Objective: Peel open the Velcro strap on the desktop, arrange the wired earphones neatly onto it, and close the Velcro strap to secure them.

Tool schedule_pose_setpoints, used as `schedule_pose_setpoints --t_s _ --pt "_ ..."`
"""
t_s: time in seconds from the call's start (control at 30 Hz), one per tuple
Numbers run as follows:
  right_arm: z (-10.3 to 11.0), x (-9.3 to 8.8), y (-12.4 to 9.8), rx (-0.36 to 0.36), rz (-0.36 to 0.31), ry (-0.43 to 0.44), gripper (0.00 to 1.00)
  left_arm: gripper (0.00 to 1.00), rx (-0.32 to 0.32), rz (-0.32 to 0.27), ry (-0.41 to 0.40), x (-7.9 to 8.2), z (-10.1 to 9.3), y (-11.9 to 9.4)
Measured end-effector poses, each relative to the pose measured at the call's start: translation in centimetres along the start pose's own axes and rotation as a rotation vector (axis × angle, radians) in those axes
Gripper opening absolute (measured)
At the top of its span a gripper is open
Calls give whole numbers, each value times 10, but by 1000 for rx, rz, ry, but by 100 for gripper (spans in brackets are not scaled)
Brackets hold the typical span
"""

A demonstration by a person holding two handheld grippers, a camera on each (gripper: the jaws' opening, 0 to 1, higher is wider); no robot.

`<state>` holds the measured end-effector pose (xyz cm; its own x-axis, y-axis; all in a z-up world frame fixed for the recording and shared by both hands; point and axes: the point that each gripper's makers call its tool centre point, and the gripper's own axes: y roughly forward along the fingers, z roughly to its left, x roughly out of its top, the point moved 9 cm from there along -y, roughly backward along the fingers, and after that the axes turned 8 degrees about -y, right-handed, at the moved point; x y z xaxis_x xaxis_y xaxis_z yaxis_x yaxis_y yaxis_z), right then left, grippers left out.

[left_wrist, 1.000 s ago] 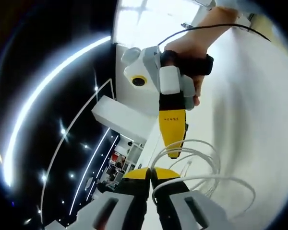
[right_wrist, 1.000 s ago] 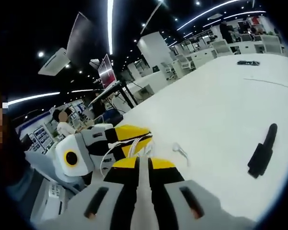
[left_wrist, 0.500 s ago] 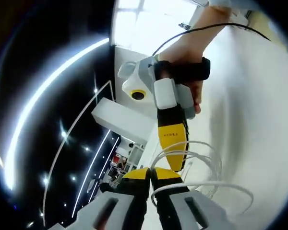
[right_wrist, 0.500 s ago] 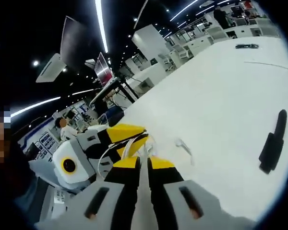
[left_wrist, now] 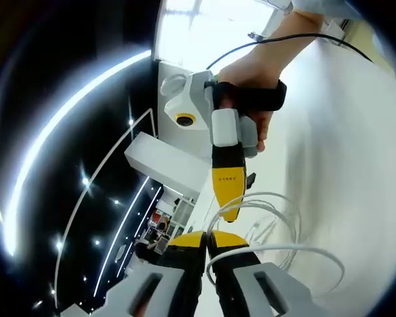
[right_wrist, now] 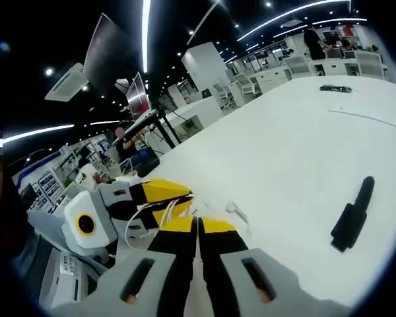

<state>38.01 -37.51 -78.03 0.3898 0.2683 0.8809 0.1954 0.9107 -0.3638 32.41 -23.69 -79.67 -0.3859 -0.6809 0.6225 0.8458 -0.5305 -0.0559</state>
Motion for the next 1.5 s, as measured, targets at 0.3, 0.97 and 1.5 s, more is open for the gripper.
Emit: schedule_pose_setpoints --t_s 0.3,0.97,1.5 --pt "6 2 0 3 4 -39 4 7 -11 3 -2 0 -1 5" --pt "8 0 0 28 2 -38 4 7 -23 -8 -43 0 0 4" --pt "-18 -18 3 -178 44 -139 10 7 36 -4 -53 -1 13 -4"
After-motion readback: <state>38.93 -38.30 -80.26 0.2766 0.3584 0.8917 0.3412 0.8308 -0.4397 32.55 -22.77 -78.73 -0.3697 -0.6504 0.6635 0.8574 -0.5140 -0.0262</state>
